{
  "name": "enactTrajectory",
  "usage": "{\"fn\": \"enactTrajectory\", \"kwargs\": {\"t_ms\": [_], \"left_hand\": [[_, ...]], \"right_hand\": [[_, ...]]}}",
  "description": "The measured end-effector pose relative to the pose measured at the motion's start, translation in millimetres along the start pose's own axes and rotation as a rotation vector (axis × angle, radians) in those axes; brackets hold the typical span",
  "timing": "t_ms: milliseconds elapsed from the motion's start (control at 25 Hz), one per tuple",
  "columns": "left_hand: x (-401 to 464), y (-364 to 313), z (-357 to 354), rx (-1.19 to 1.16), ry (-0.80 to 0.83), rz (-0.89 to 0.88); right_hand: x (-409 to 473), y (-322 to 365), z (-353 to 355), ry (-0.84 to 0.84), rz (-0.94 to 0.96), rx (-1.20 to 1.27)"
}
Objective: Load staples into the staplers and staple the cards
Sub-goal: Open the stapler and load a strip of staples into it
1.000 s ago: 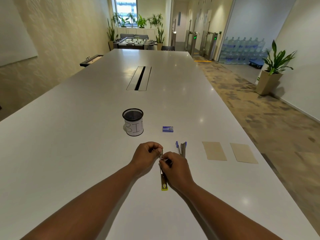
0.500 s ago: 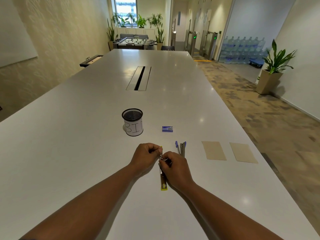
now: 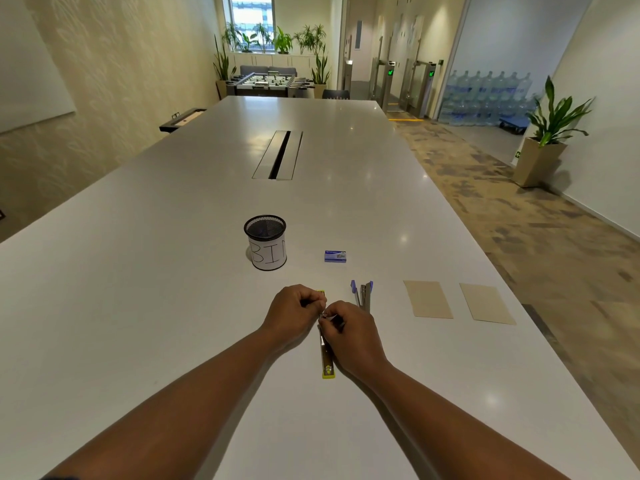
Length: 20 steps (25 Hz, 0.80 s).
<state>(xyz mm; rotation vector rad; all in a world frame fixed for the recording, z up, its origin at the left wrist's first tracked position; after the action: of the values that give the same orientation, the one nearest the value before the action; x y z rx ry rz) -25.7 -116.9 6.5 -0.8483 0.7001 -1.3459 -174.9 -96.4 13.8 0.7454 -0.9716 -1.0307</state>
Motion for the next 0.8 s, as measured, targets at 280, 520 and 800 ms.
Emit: {"fn": "enactTrajectory", "kwargs": {"t_ms": [280,520,800], "left_hand": [[0.8,3.1,-3.3,-0.141,0.083,0.040],[3.2,-0.6,-3.0,-0.010,0.139,0.099],[8.9,-11.3,0.4,0.117,-0.019,0.136]], "right_hand": [[-0.9,2.3,0.0,0.001,-0.008,0.000],[-1.9,4.3,2.0,-0.003,-0.002,-0.011],[-0.3,2.3,0.1,0.002,0.017,-0.016]]}}
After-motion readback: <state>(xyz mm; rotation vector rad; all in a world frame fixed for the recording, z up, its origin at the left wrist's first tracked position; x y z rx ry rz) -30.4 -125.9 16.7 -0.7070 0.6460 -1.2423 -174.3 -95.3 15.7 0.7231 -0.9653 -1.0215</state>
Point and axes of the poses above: each hand's wrist, its own x-axis towards the middle knuckle, its own z-axis out of the back of the hand, y = z × x, the point moved 7 cm from there along x, towards the middle knuckle, and after that the axes turned 14 degrees about x, right-handed, at the moved point
